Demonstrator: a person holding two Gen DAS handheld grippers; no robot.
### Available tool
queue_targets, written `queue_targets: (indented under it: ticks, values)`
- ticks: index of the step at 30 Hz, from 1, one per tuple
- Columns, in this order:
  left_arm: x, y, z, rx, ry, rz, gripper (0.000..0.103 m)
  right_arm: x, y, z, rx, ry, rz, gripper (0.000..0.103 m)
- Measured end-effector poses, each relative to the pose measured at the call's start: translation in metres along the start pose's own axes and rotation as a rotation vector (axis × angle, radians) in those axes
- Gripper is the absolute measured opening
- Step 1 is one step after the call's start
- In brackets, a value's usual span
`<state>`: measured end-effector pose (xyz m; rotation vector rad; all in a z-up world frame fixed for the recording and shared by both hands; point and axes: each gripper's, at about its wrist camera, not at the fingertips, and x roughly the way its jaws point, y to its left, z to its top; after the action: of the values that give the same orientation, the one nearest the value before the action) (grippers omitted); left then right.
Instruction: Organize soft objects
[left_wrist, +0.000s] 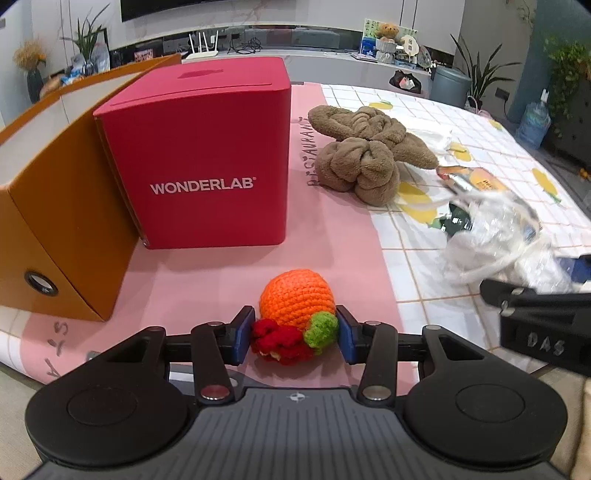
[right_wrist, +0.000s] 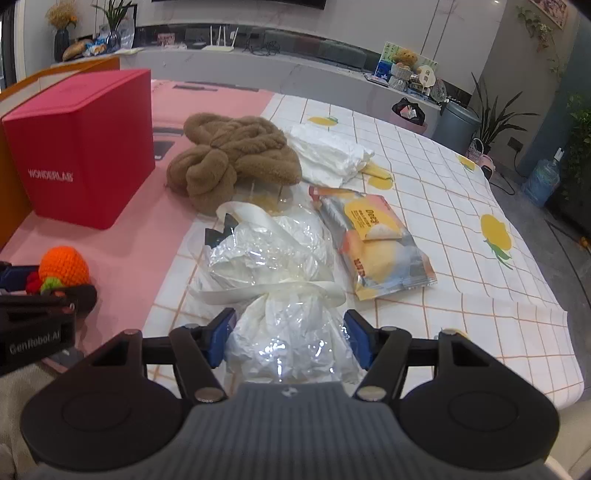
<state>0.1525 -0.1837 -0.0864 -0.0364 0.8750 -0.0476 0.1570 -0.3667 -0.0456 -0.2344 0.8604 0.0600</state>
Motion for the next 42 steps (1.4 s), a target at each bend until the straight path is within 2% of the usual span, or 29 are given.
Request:
queue_targets:
  ticks: [8, 15, 20, 29, 33, 37, 42]
  values:
    - [-0.013, -0.016, 0.001, 0.067, -0.046, -0.012, 0.052, -0.002, -0.007, -0.004, 0.042, 0.037, -0.02, 0.064]
    - [-0.029, -0.024, 0.008, 0.072, -0.073, -0.062, 0.051, -0.018, -0.018, 0.0, 0.1, -0.011, -0.054, 0.064]
    - [-0.048, -0.026, 0.025, 0.052, -0.119, -0.118, 0.051, -0.029, -0.02, 0.001, 0.115, -0.043, -0.085, 0.064]
    - [-0.099, -0.022, 0.077, 0.038, -0.252, -0.203, 0.051, -0.084, -0.029, 0.015, 0.286, -0.192, -0.149, 0.063]
    - [-0.124, -0.01, 0.098, 0.071, -0.308, -0.233, 0.051, -0.115, -0.012, 0.03, 0.28, -0.286, -0.146, 0.064]
    - [-0.145, 0.01, 0.111, 0.14, -0.355, -0.202, 0.051, -0.139, 0.016, 0.051, 0.243, -0.366, -0.135, 0.064]
    - [-0.156, 0.056, 0.12, 0.184, -0.362, -0.092, 0.051, -0.154, 0.058, 0.081, 0.229, -0.444, -0.049, 0.064]
